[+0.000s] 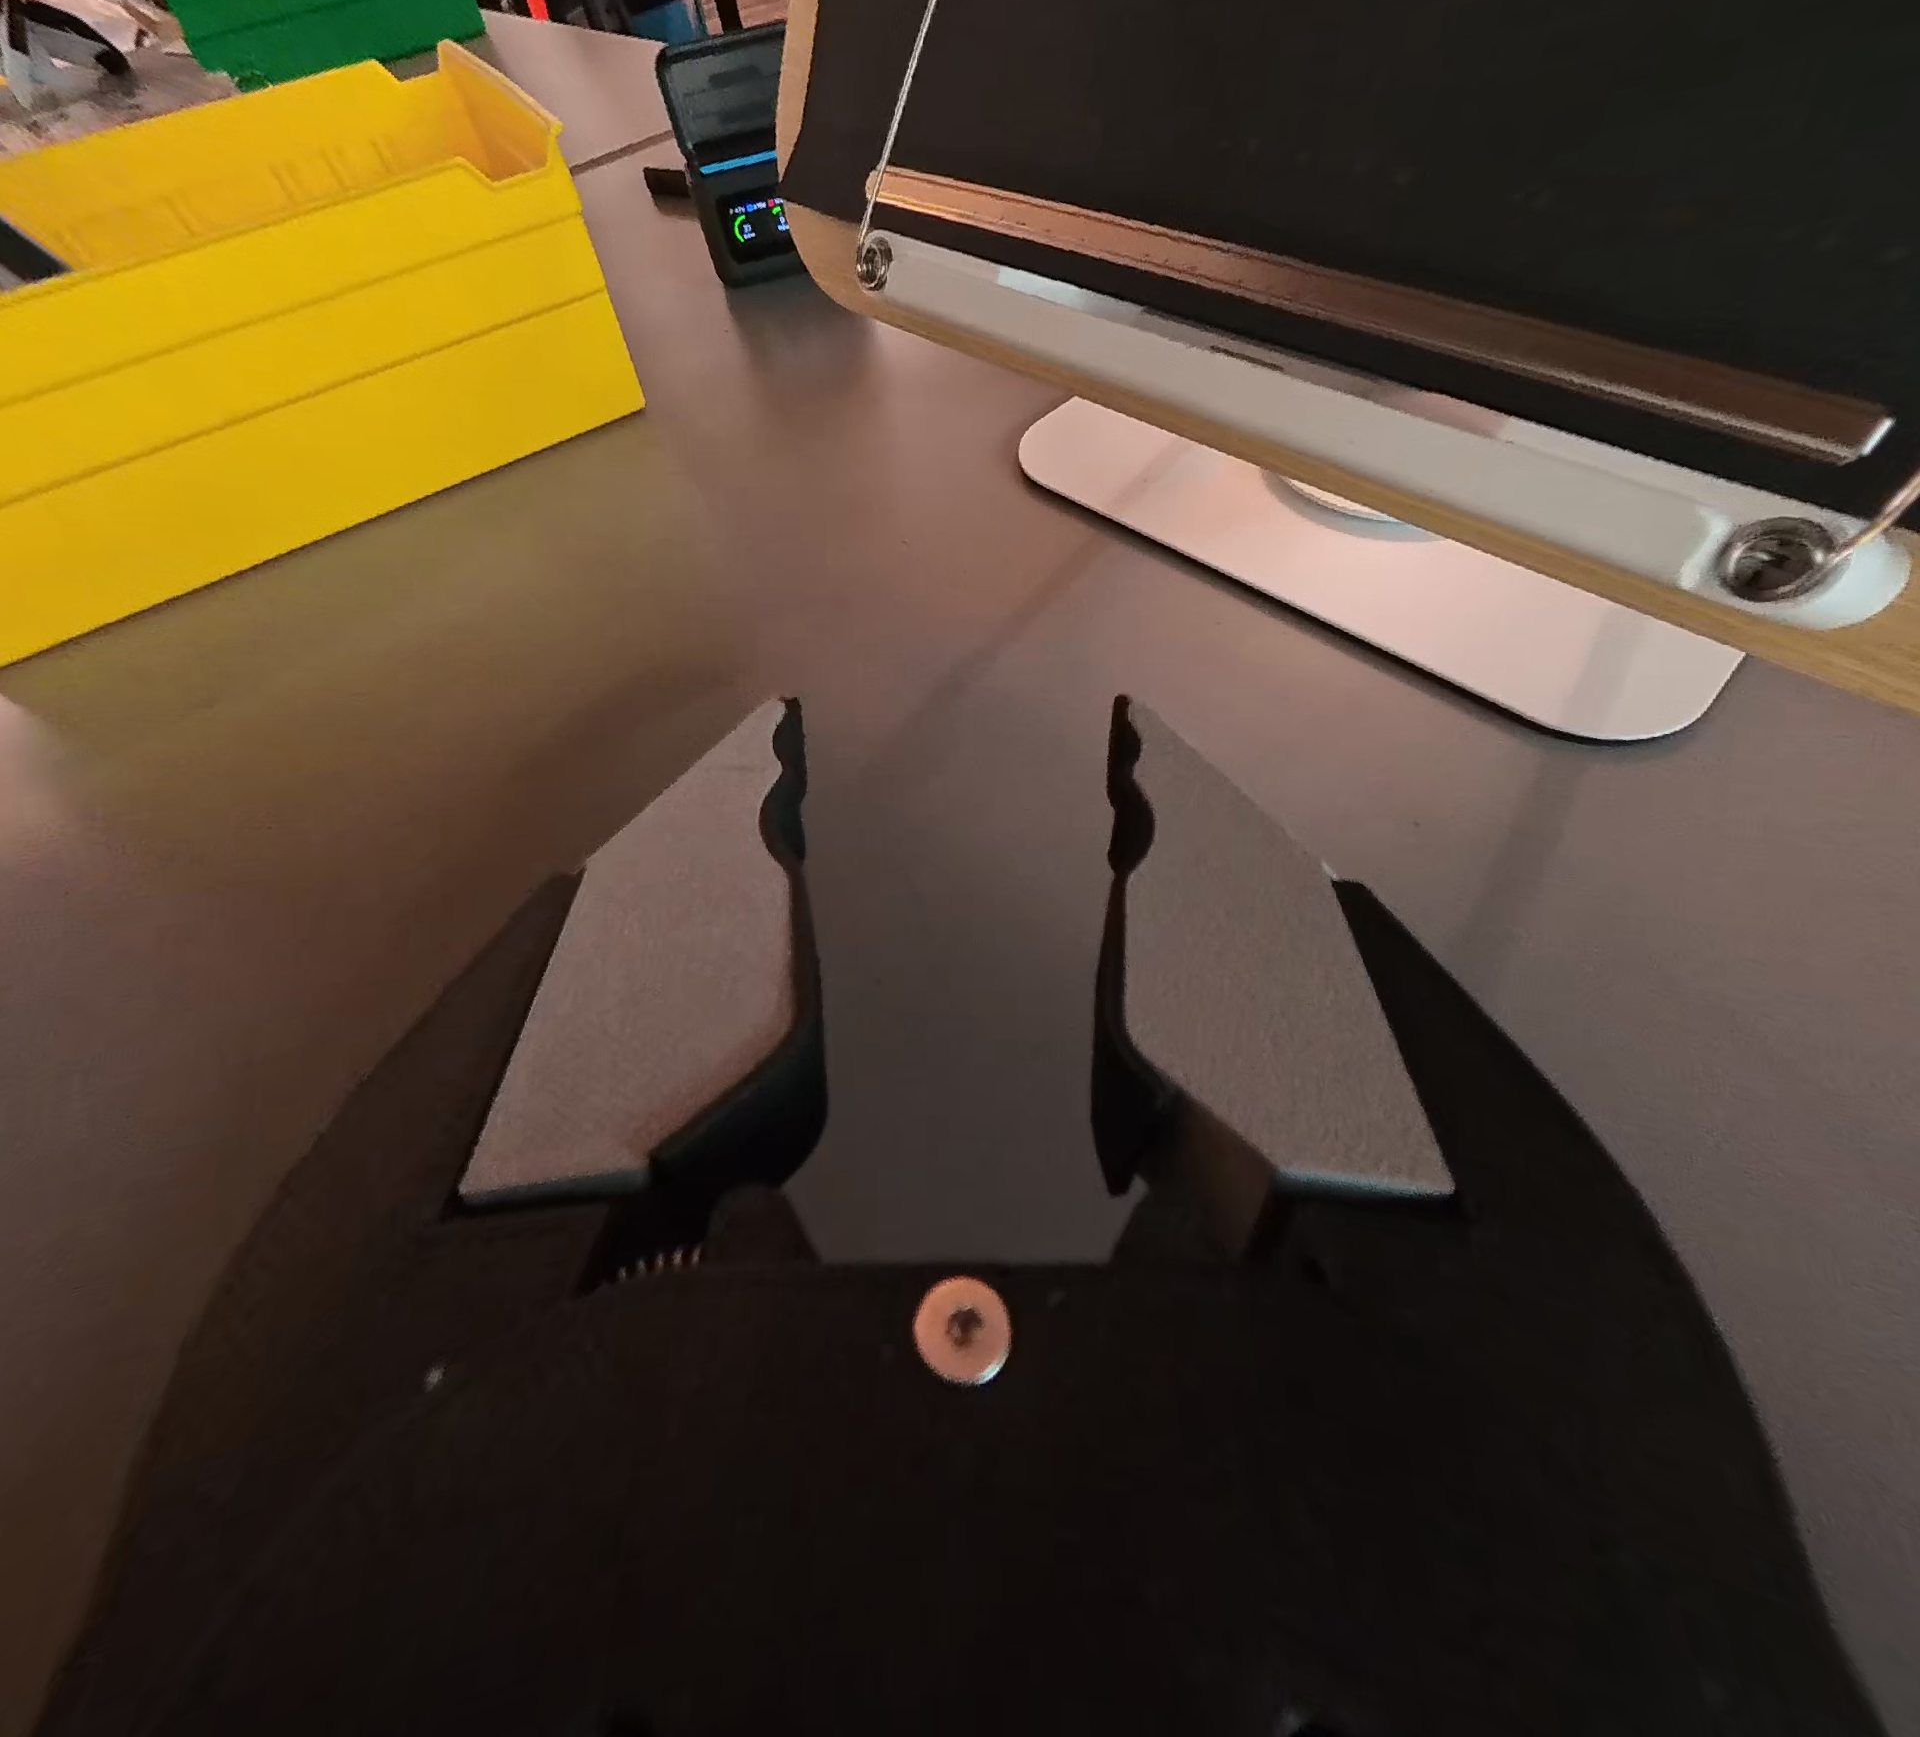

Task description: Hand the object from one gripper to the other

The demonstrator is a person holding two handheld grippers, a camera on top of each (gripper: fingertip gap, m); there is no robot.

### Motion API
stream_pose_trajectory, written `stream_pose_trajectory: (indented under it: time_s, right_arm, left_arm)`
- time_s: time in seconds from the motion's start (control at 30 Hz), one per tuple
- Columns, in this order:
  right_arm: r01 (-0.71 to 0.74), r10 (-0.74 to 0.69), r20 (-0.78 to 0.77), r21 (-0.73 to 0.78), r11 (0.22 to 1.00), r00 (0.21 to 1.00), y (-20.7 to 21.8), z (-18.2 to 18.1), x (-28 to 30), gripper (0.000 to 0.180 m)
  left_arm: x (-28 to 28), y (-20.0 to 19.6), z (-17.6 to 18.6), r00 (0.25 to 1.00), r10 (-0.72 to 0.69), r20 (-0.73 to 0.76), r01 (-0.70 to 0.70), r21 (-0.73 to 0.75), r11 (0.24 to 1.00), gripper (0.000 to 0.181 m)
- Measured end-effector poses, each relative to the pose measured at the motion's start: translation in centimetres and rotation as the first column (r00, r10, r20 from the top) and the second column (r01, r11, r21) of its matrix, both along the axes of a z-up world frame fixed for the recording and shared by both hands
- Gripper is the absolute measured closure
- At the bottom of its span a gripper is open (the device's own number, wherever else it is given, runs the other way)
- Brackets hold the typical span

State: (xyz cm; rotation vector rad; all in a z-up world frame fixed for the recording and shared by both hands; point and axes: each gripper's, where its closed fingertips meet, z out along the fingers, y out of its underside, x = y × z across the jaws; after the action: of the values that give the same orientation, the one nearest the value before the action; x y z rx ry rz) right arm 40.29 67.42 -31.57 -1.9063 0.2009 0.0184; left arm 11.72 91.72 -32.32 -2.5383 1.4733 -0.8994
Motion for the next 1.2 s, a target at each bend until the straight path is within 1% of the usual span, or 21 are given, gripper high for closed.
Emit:
stream_pose_trajectory:
  time_s: [0.17,0.2,0.23,0.4,0.5,0.53,0.67,0.73,0.77,0.83,0.93,1.03,1.1,1.2]
  right_arm:
    - [-0.007,0.007,-0.014,0.006,1.0,1.0,0.1,0.0,0.0,0.124]
    - [-0.012,0.012,-0.021,0.007,1.0,1.0,0.2,0.0,-0.1,0.124]
    - [-0.014,0.015,-0.025,0.007,1.0,1.0,0.2,0.0,-0.2,0.124]
    - [-0.022,0.022,-0.009,0.004,1.0,1.0,0.2,0.0,-0.4,0.126]
    - [-0.024,0.024,-0.013,0.003,1.0,1.0,0.3,0.0,-0.4,0.126]
    - [-0.025,0.025,-0.016,0.004,1.0,1.0,0.2,0.0,-0.4,0.127]
    - [-0.023,0.023,-0.03,0.014,1.0,0.999,0.2,0.1,-0.3,0.127]
    - [-0.021,0.022,-0.036,0.019,1.0,0.999,0.1,0.1,-0.3,0.128]
    - [-0.02,0.021,-0.039,0.022,1.0,0.999,0.1,0.2,-0.2,0.128]
    - [-0.018,0.019,-0.045,0.027,0.999,0.999,0.1,0.2,-0.2,0.128]
    - [-0.016,0.018,-0.057,0.034,0.999,0.998,0.0,0.3,-0.1,0.128]
    - [-0.015,0.018,-0.069,0.044,0.999,0.997,-0.1,0.4,0.0,0.129]
    - [-0.017,0.02,-0.075,0.045,0.999,0.997,-0.1,0.4,0.0,0.129]
    - [-0.021,0.024,-0.075,0.042,0.999,0.997,0.0,0.4,0.0,0.129]
  left_arm:
    - [0.2,-1.7,-3.1,0.993,-0.075,-0.095,0.071,-0.037,0.997,0.073]
    - [0.3,-1.6,-3.6,0.99,-0.081,-0.118,0.079,-0.018,0.997,0.078]
    - [0.5,-1.5,-3.7,0.99,-0.084,-0.117,0.084,0.001,0.996,0.083]
    - [0.7,-1.5,-3.8,0.987,-0.074,-0.143,0.074,-0.003,0.997,0.085]
    - [0.7,-2.3,-3.6,0.99,-0.07,-0.124,0.062,-0.068,0.996,0.099]
    - [0.7,-2.3,-3.6,0.991,-0.069,-0.116,0.061,-0.07,0.996,0.1]
    - [0.5,-2.3,-3.8,0.989,-0.086,-0.123,0.082,-0.037,0.996,0.102]
    - [0.2,-1.9,-4.2,0.982,-0.103,-0.157,0.107,0.021,0.994,0.113]
    - [0.2,-2.0,-4.3,0.979,-0.113,-0.171,0.122,0.044,0.992,0.114]
    - [0.3,-2.3,-4.3,0.974,-0.116,-0.196,0.131,0.065,0.989,0.106]
    - [0.1,-2.4,-4.4,0.962,-0.12,-0.243,0.142,0.075,0.987,0.107]
    - [0.5,-2.5,-3.5,0.973,-0.118,-0.198,0.125,0.022,0.992,0.108]
    - [0.6,-3.1,-3.0,0.978,-0.131,-0.16,0.122,-0.066,0.99,0.117]
    - [0.8,-4.4,-2.6,0.986,-0.133,-0.096,0.107,-0.244,0.964,0.14]
